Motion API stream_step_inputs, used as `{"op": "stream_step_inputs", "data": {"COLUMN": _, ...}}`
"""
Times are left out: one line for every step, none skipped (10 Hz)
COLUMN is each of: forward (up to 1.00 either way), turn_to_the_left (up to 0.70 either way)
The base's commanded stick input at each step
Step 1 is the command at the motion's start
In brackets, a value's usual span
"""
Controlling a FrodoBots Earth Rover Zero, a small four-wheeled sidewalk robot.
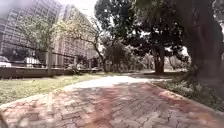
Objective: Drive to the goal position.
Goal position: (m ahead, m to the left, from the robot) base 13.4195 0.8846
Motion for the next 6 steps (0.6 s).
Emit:
{"op": "stream_step_inputs", "data": {"forward": 0.70, "turn_to_the_left": 0.00}}
{"op": "stream_step_inputs", "data": {"forward": 0.70, "turn_to_the_left": 0.00}}
{"op": "stream_step_inputs", "data": {"forward": 0.70, "turn_to_the_left": -0.04}}
{"op": "stream_step_inputs", "data": {"forward": 0.70, "turn_to_the_left": -0.20}}
{"op": "stream_step_inputs", "data": {"forward": 0.70, "turn_to_the_left": -0.33}}
{"op": "stream_step_inputs", "data": {"forward": 0.70, "turn_to_the_left": -0.17}}
